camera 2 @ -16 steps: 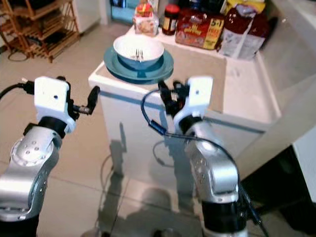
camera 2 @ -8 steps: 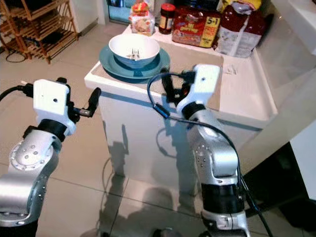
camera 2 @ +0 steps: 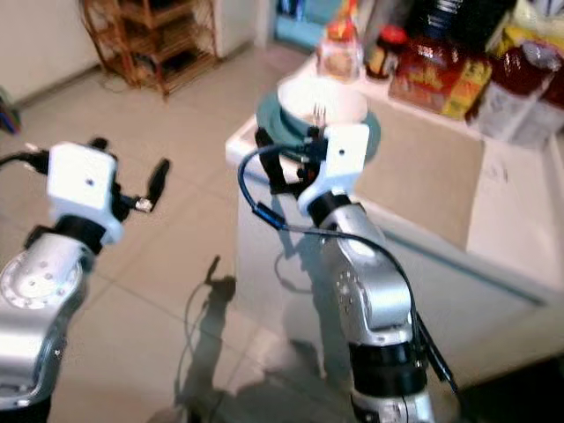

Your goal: Setting the table

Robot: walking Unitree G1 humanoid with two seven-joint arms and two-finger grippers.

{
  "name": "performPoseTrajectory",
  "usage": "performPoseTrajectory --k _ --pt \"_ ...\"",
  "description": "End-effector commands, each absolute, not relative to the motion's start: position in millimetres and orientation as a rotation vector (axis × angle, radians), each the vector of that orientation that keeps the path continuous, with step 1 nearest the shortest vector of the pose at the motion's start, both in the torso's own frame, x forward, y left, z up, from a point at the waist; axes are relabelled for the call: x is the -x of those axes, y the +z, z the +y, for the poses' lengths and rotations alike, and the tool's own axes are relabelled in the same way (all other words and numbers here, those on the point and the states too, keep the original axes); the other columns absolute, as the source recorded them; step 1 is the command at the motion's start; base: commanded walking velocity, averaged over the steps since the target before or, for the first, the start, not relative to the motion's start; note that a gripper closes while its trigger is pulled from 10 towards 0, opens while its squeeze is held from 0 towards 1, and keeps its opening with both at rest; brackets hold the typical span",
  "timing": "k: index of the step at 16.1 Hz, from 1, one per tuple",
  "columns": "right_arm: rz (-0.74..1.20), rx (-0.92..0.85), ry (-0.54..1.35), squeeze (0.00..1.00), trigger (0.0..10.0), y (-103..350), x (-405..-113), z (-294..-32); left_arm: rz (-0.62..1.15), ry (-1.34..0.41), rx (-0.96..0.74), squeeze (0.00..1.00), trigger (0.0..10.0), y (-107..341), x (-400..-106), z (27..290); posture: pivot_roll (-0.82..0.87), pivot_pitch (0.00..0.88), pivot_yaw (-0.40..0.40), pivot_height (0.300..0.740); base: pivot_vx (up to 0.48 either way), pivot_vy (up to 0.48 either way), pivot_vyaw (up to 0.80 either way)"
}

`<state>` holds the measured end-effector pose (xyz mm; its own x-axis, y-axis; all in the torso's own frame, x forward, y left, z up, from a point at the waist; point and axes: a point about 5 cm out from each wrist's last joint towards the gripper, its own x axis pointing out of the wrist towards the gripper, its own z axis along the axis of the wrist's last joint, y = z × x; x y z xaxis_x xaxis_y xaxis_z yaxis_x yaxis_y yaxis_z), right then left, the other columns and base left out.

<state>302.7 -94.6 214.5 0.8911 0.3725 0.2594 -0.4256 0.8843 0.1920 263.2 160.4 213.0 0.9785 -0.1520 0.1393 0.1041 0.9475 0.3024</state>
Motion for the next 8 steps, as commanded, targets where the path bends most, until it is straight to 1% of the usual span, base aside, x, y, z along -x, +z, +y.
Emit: performPoseTrajectory --k 1,5,7,8 --pt "-0.282 -0.269 0.366 0.0 10.0 221 -298 -112 -0.168 -0.189 -0.283 0.0 10.0 214 -265 147 0.05 0.083 -0.087 0.74 0.334 0.0 0.0" --pt "-0.396 -0.299 0.336 0.0 10.0 243 -287 -124 -0.177 -0.232 -0.272 0.0 10.0 214 -261 141 0.05 0.092 -0.085 0.74 0.324 0.0 0.0" --pt "-0.422 -0.289 0.337 0.0 10.0 250 -283 -127 -0.178 -0.241 -0.267 0.0 10.0 214 -261 141 0.04 0.092 -0.079 0.74 0.3 0.0 0.0" --pt "-0.431 -0.271 0.331 0.0 10.0 253 -282 -130 -0.174 -0.254 -0.251 0.0 10.0 214 -261 140 0.04 0.093 -0.078 0.74 0.0 0.0 0.0"
